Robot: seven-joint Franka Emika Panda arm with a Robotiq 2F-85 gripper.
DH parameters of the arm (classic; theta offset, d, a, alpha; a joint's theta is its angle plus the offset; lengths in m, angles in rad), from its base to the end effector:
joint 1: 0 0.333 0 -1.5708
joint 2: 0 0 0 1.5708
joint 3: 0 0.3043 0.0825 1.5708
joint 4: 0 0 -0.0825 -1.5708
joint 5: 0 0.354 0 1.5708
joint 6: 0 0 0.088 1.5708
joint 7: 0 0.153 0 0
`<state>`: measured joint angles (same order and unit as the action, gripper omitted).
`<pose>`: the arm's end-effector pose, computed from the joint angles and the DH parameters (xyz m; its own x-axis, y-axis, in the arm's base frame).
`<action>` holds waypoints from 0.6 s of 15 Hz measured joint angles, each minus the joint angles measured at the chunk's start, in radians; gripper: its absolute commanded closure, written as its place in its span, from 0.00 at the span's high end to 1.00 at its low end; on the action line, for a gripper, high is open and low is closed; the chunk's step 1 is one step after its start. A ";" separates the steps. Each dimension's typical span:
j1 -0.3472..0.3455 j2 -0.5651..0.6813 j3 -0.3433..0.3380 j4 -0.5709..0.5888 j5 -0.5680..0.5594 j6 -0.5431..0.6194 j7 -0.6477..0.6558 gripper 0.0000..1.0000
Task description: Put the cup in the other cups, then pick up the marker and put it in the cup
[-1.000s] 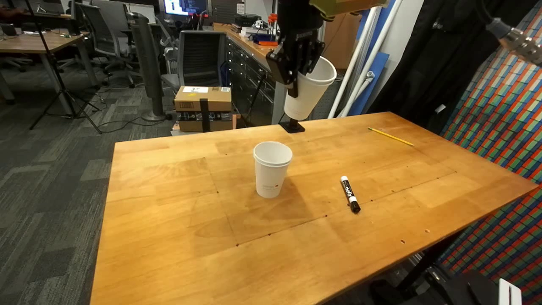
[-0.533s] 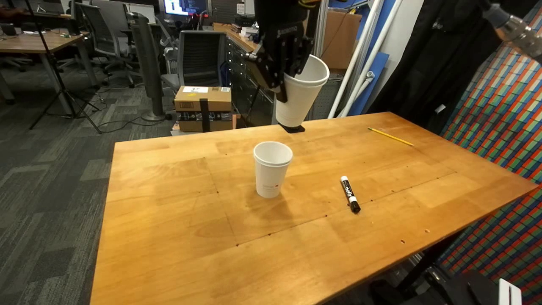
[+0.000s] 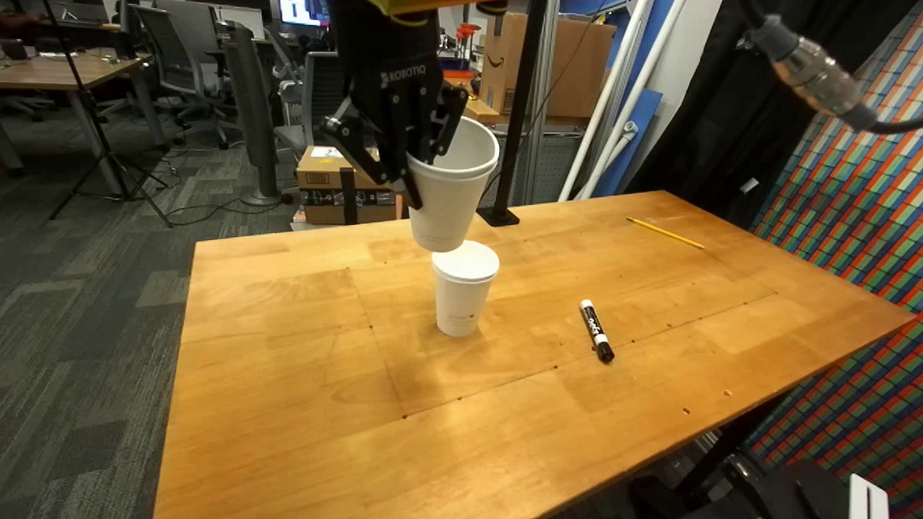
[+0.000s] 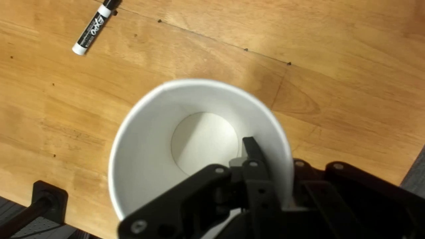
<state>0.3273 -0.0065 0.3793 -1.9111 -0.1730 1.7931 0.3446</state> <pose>0.4046 0.3163 0.4396 0.9181 0.3929 -0.0524 0.3954 -0.8978 0.1941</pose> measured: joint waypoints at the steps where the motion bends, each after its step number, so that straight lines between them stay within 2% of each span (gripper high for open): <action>1: 0.003 0.011 0.000 0.003 0.004 0.002 0.000 0.02; 9: -0.003 0.068 -0.047 0.006 0.004 0.013 -0.027 0.02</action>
<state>0.3243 0.0617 0.3327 -1.9050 -0.1686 1.8063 0.3179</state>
